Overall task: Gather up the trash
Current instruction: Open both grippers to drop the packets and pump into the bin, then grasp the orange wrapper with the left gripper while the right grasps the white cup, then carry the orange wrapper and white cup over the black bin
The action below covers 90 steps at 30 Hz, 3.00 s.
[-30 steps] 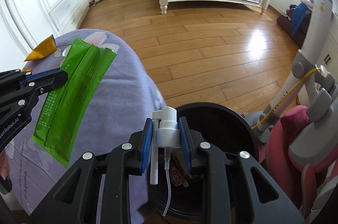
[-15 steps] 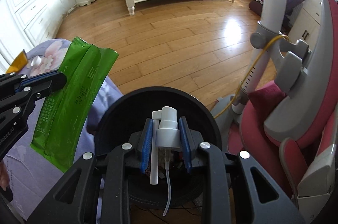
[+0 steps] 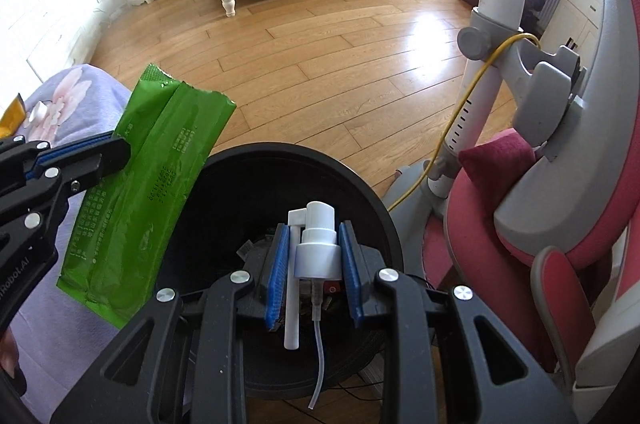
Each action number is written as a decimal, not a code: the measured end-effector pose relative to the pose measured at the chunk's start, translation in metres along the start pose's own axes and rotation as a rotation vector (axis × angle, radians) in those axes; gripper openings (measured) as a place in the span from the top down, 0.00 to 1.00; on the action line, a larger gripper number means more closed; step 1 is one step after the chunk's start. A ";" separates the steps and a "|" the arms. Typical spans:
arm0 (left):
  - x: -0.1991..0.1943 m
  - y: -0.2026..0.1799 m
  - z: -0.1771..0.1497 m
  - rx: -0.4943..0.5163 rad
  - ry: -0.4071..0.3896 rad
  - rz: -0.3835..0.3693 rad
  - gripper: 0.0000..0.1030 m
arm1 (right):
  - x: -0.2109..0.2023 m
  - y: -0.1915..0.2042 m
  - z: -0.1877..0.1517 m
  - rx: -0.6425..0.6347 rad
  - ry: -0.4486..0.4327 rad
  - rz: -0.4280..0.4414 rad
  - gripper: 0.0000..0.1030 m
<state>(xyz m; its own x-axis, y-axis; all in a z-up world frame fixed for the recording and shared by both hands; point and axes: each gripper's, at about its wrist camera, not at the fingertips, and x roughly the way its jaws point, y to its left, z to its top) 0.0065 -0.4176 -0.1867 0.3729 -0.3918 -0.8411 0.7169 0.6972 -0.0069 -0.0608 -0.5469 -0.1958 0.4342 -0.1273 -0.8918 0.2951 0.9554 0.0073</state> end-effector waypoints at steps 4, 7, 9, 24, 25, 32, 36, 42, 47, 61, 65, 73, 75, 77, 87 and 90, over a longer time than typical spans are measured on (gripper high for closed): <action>0.007 0.006 0.001 -0.020 0.013 -0.001 0.95 | 0.006 0.000 0.001 0.005 0.010 -0.014 0.73; 0.011 0.010 0.002 -0.047 0.024 0.001 0.74 | 0.008 -0.002 0.002 0.021 0.016 -0.037 0.53; 0.010 0.013 0.002 -0.061 0.016 0.010 0.58 | 0.005 -0.003 0.002 0.034 -0.001 -0.056 0.33; -0.019 0.041 -0.009 -0.109 -0.022 0.022 0.58 | -0.002 0.020 0.012 -0.004 -0.024 -0.041 0.32; -0.026 0.049 -0.012 -0.121 -0.029 0.031 0.58 | -0.004 0.025 0.015 -0.013 -0.029 -0.041 0.32; -0.071 0.141 -0.046 -0.215 -0.053 0.146 0.58 | -0.014 0.106 0.046 -0.129 -0.076 0.022 0.32; -0.101 0.216 -0.079 -0.295 -0.058 0.247 0.58 | -0.013 0.181 0.057 -0.246 -0.084 0.081 0.32; -0.148 0.336 -0.146 -0.459 -0.045 0.420 0.48 | -0.002 0.298 0.074 -0.400 -0.079 0.177 0.32; -0.166 0.403 -0.189 -0.549 -0.019 0.477 0.48 | 0.014 0.364 0.088 -0.457 -0.063 0.211 0.32; -0.119 0.445 -0.201 -0.599 0.008 0.430 0.44 | 0.058 0.396 0.118 -0.452 -0.017 0.181 0.36; -0.114 0.442 -0.195 -0.578 0.010 0.426 0.57 | 0.053 0.394 0.118 -0.448 -0.002 0.235 0.67; -0.118 0.424 -0.192 -0.557 -0.007 0.412 0.63 | 0.047 0.389 0.108 -0.443 -0.005 0.258 0.67; -0.122 0.419 -0.191 -0.553 -0.019 0.409 0.63 | 0.044 0.387 0.103 -0.440 -0.006 0.262 0.67; -0.128 0.412 -0.188 -0.549 -0.034 0.407 0.63 | 0.040 0.383 0.098 -0.435 -0.005 0.268 0.67; -0.134 0.340 -0.156 -0.438 -0.070 0.343 0.63 | 0.005 0.341 0.080 -0.399 -0.043 0.254 0.67; -0.126 0.304 -0.137 -0.387 -0.079 0.298 0.63 | -0.006 0.313 0.072 -0.368 -0.054 0.232 0.67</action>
<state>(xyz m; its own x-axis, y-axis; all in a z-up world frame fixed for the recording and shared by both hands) 0.0963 -0.0739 -0.1569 0.5826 -0.1751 -0.7937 0.3064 0.9518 0.0149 0.0907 -0.2665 -0.1557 0.4997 0.0980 -0.8606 -0.1348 0.9903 0.0345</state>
